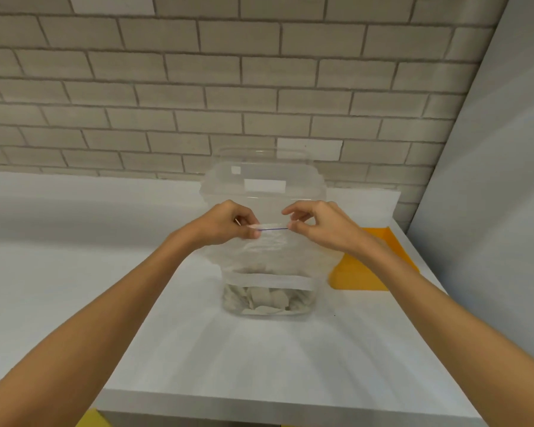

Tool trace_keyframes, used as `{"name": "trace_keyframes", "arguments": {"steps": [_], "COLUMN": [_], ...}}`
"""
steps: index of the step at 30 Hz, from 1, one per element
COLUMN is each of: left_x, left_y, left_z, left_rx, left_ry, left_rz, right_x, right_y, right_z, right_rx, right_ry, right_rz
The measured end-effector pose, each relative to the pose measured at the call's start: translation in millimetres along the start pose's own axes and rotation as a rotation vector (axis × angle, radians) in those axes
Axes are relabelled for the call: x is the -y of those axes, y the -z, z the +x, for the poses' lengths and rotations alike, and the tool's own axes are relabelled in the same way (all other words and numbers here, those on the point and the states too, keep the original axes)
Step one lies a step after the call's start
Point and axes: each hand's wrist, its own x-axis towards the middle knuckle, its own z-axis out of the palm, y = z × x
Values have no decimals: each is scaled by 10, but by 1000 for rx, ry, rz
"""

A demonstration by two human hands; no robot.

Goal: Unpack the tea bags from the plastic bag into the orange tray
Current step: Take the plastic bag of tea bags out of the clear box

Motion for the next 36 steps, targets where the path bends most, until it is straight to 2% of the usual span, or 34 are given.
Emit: {"name": "trace_keyframes", "arguments": {"steps": [3, 6, 11, 15, 19, 23, 27, 36], "left_x": [-18, -8, -84, -134, -49, -9, 9, 38], "left_y": [58, 134, 196, 179, 36, -125, -241, -321], "left_z": [-11, -21, 4, 11, -38, -49, -12, 70], "left_rx": [6, -14, -203, -286, -406, -406, -407, -544], "left_ry": [-49, -67, -88, -102, -292, -402, -419, -531], "left_rz": [31, 69, 106, 148, 347, 456, 484, 550], "right_x": [82, 130, 240, 254, 175, 166, 191, 236], "right_y": [-56, -29, 129, 187, 103, 89, 106, 81], "right_z": [109, 170, 251, 306, 304, 266, 293, 325], "right_rx": [124, 80, 21, 20, 60, 113, 143, 156], "right_ry": [-14, 8, -9, -33, -76, -124, -157, -198], "right_rz": [-89, -73, 14, 63, 135, 290, 262, 247]}}
